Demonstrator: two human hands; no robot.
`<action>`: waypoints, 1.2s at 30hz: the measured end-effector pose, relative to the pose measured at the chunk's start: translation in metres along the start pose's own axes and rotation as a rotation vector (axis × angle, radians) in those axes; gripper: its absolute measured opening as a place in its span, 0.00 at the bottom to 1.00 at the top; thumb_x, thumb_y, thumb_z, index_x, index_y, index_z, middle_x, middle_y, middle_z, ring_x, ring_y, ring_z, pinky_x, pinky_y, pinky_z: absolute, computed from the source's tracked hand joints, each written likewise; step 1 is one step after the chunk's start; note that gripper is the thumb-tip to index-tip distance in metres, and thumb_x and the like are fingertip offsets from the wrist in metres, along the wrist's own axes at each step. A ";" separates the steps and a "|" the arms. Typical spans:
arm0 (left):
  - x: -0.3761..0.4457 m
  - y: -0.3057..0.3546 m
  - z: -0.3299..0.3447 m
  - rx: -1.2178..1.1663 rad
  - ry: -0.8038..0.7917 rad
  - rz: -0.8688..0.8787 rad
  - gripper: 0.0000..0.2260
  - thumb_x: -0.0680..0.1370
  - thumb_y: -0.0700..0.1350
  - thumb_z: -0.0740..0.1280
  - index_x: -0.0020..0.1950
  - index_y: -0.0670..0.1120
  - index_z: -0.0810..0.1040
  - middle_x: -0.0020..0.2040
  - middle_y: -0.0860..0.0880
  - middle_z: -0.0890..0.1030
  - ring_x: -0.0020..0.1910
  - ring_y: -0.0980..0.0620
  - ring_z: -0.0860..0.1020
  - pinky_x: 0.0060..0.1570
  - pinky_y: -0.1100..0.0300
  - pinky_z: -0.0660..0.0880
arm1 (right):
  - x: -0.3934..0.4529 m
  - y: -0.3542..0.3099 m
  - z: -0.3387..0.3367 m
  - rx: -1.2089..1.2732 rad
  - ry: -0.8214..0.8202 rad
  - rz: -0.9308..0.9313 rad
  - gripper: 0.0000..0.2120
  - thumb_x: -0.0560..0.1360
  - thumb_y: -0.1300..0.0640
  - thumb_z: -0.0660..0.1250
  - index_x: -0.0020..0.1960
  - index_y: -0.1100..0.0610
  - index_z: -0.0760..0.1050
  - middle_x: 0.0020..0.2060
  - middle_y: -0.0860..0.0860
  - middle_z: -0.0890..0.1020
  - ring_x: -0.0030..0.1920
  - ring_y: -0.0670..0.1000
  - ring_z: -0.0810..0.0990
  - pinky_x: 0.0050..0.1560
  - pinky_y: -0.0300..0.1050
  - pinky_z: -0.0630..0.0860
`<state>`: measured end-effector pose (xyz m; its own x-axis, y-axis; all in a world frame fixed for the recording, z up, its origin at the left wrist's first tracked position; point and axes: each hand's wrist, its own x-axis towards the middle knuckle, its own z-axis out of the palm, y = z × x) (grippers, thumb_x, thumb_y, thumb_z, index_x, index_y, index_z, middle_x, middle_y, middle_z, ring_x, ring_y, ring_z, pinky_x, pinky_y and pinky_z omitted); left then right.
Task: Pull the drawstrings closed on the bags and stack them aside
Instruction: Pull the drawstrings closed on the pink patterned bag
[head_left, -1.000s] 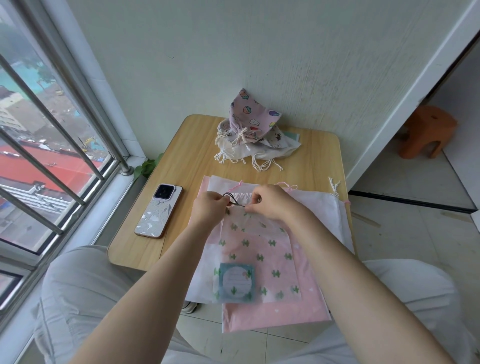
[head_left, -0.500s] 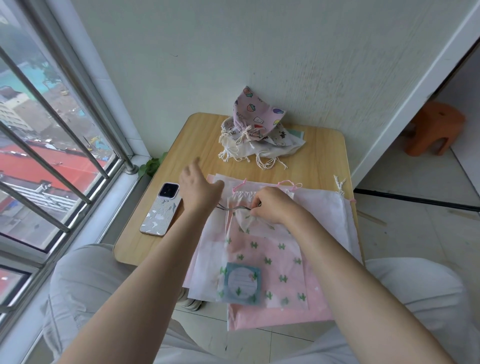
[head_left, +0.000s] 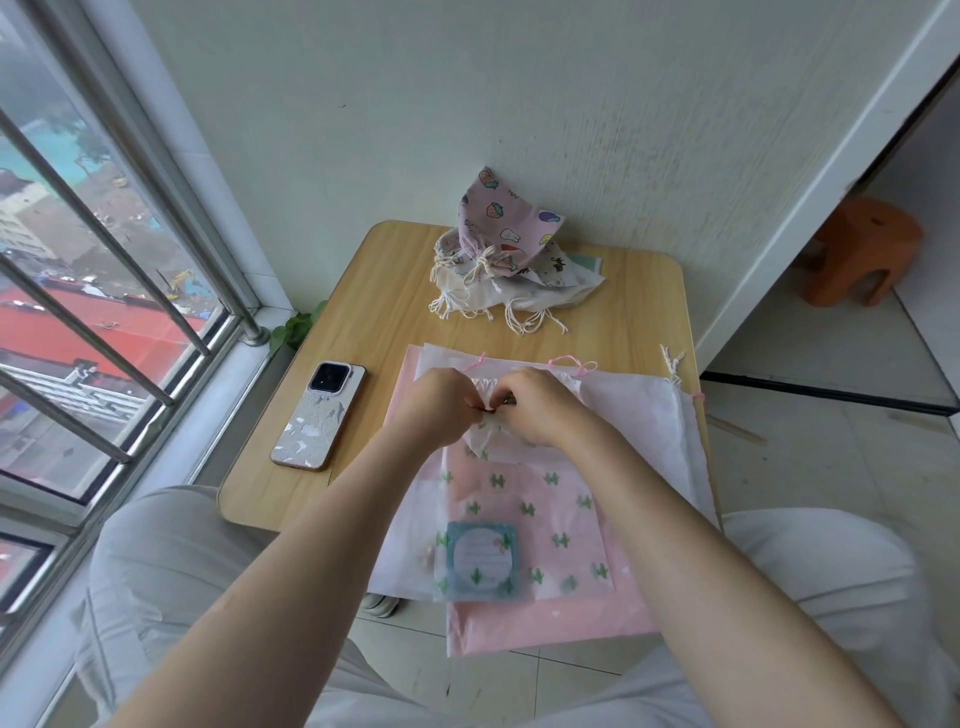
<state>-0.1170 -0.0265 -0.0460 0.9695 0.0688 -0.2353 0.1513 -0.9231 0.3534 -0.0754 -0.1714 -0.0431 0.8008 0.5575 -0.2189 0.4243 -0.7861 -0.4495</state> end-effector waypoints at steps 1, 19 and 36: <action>0.000 -0.002 0.001 0.011 0.004 -0.006 0.08 0.78 0.47 0.68 0.55 0.52 0.85 0.50 0.50 0.83 0.50 0.49 0.78 0.52 0.53 0.77 | 0.000 0.001 -0.001 0.013 0.012 0.011 0.13 0.76 0.63 0.62 0.55 0.55 0.82 0.55 0.51 0.81 0.56 0.53 0.78 0.47 0.41 0.72; -0.004 -0.016 -0.022 -0.461 -0.157 -0.133 0.12 0.75 0.49 0.69 0.41 0.41 0.84 0.41 0.48 0.83 0.41 0.53 0.77 0.47 0.60 0.73 | 0.005 0.008 0.022 -0.129 0.006 0.062 0.09 0.75 0.62 0.57 0.40 0.53 0.72 0.46 0.50 0.80 0.51 0.56 0.74 0.53 0.50 0.66; -0.009 -0.002 0.002 -0.813 0.015 -0.261 0.06 0.74 0.46 0.72 0.42 0.44 0.85 0.33 0.51 0.82 0.22 0.56 0.64 0.24 0.65 0.62 | -0.006 -0.009 0.017 -0.034 0.022 0.086 0.10 0.80 0.53 0.57 0.55 0.56 0.74 0.55 0.53 0.80 0.58 0.58 0.75 0.54 0.50 0.65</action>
<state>-0.1270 -0.0263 -0.0466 0.8860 0.2515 -0.3896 0.4559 -0.3187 0.8310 -0.0912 -0.1631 -0.0527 0.8436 0.4822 -0.2360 0.3679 -0.8394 -0.4001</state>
